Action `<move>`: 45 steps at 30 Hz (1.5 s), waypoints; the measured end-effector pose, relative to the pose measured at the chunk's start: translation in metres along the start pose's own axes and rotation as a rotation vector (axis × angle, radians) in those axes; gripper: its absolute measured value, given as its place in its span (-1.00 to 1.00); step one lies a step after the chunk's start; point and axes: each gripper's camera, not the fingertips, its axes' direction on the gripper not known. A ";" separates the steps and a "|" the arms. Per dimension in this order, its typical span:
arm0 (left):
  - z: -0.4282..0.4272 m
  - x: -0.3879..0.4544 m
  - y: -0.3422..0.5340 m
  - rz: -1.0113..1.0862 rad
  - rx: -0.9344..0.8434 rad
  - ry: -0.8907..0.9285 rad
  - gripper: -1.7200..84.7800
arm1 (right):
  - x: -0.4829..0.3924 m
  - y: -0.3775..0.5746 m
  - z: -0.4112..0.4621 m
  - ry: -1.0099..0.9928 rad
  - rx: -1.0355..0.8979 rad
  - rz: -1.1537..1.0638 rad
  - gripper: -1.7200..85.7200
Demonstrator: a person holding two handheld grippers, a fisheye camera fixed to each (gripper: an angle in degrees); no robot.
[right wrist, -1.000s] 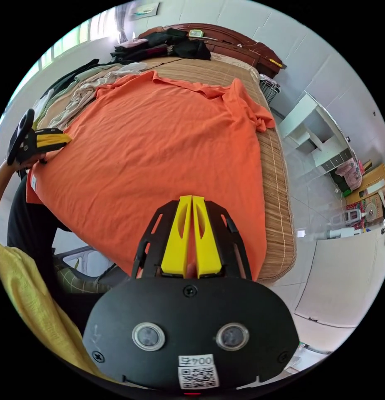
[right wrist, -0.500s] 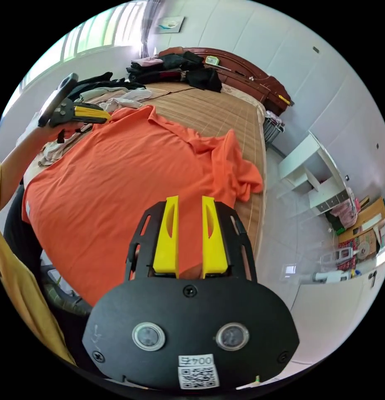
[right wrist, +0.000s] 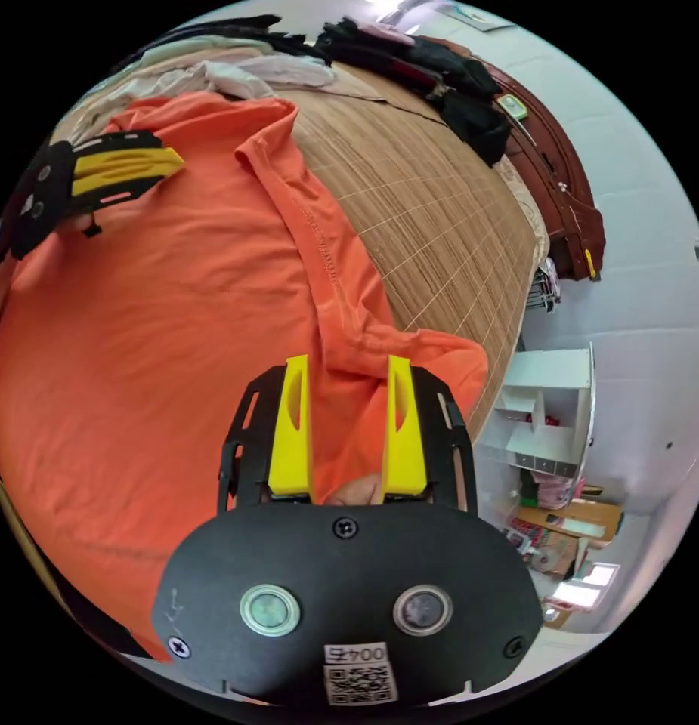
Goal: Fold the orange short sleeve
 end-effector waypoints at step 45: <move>0.009 0.047 0.049 0.286 0.147 -0.043 -0.95 | -0.111 0.234 0.133 -0.496 0.386 0.855 -0.75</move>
